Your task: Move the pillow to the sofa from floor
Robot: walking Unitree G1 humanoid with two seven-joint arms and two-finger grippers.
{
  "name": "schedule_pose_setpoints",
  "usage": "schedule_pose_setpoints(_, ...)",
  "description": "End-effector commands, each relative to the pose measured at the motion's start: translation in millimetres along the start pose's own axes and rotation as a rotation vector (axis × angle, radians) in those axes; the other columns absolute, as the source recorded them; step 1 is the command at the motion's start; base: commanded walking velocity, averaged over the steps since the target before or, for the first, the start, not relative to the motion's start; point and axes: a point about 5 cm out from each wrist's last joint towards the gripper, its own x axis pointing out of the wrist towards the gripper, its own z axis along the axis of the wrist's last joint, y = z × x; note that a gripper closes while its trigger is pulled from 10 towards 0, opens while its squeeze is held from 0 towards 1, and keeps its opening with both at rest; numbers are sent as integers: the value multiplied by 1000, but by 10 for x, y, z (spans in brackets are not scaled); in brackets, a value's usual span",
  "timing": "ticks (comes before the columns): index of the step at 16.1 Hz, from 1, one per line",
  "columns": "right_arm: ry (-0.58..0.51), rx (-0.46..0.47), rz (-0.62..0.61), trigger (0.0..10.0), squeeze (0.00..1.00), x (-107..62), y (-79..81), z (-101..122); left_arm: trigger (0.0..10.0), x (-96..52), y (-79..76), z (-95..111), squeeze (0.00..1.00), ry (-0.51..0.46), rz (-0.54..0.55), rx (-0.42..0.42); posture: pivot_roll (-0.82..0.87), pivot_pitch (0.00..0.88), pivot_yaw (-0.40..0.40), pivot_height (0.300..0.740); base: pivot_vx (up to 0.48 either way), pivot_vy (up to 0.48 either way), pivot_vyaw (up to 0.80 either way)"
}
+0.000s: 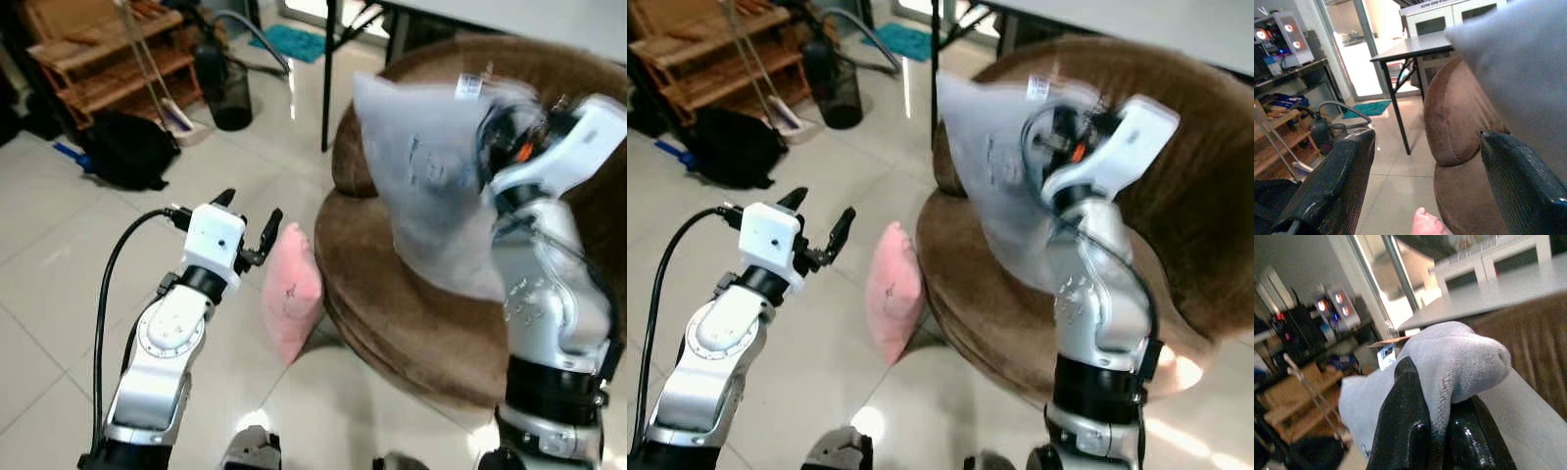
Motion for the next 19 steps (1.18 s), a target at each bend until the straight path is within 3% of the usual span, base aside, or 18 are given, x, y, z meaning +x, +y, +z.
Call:
schedule_pose_setpoints(1,0,-26,42,10000,0,-35,89,-36,10000,-16,-10,-4,0,8,2,12,9,26,2,740,0,-431,0)
schedule_pose_setpoints(4,58,-30,49,10000,0,-122,101,-198,10000,7,-32,6,0,4,-3,14,9,22,7,740,0,-480,0)
schedule_pose_setpoints(9,69,-27,37,10000,0,-146,78,-252,10000,19,-16,12,0,2,3,17,10,27,3,740,0,-480,0)
schedule_pose_setpoints(11,71,-27,37,10000,0,-142,93,-265,10000,21,4,-24,0,39,35,-37,11,29,1,740,0,0,0)
schedule_pose_setpoints(14,98,-53,43,10000,0,-152,104,-306,10000,40,9,-6,0,22,22,-13,10,31,1,740,0,0,0)
schedule_pose_setpoints(19,117,-62,54,10000,0,-153,133,-362,10000,38,15,-10,0,25,-5,-27,13,33,0,740,364,0,0)
